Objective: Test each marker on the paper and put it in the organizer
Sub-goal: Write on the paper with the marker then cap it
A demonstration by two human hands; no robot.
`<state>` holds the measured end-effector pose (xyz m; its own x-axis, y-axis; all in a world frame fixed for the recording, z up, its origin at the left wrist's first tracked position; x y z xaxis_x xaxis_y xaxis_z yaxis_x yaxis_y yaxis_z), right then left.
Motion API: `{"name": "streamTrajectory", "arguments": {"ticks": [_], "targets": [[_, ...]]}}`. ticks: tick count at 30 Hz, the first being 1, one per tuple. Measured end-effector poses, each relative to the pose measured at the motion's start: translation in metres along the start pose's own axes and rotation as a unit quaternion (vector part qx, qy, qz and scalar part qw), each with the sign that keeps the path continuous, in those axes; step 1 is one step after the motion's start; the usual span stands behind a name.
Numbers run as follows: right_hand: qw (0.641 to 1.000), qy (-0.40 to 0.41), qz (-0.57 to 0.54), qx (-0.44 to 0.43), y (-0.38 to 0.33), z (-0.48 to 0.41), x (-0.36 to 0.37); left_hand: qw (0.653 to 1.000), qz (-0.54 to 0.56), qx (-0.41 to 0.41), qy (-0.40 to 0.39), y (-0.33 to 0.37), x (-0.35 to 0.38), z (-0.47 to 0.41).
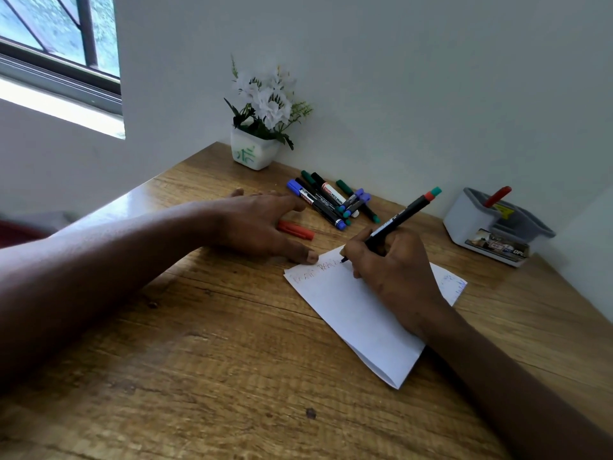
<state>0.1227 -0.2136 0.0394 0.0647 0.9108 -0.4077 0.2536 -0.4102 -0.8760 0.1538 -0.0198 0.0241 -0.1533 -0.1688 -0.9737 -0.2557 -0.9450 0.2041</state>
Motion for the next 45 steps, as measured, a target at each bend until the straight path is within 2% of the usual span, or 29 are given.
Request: {"name": "streamTrajectory", "arguments": {"ticks": [10, 13, 17, 20, 24, 27, 31, 45], "targets": [[1.0, 0.002, -0.012, 0.001, 0.002, -0.002, 0.001, 1.0, 0.004, 0.004, 0.001, -0.001, 0.001, -0.002], [0.989, 0.039, -0.133, 0.045, 0.009, -0.005, -0.01, 1.0, -0.001, 0.008, 0.011, -0.001, 0.0, 0.0], [0.94, -0.021, -0.327, 0.095, 0.013, -0.011, -0.009, 0.993, 0.041, 0.018, 0.113, 0.0, -0.012, 0.005], [0.912, -0.059, -0.387, 0.122, 0.014, -0.013, -0.006, 0.984, 0.039, 0.038, 0.169, 0.006, -0.021, 0.009], [0.89, -0.035, -0.43, 0.144, 0.018, -0.013, -0.009, 0.974, 0.067, 0.038, 0.212, 0.003, -0.024, 0.011], [0.888, -0.034, -0.436, 0.143, 0.018, -0.012, -0.009, 0.959, 0.142, 0.046, 0.24, -0.001, -0.028, 0.012], [0.896, -0.033, -0.422, 0.136, 0.018, -0.012, -0.01, 0.928, 0.259, 0.115, 0.242, 0.009, -0.031, 0.019], [0.939, -0.093, -0.326, 0.062, 0.01, -0.014, -0.003, 0.923, 0.299, 0.165, 0.175, 0.031, -0.019, 0.019]]}}
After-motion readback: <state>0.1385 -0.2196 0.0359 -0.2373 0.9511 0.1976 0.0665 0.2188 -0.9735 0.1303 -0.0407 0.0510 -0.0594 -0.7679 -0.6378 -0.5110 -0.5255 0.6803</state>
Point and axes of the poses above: each hand's wrist, its own z-axis away from the middle knuckle, its own x-axis out of the palm, y = z × x, the point moved 8 cm from there along -z, towards the middle knuckle, and after that the axes turned 11 degrees about -z, right-handed, at the moved point
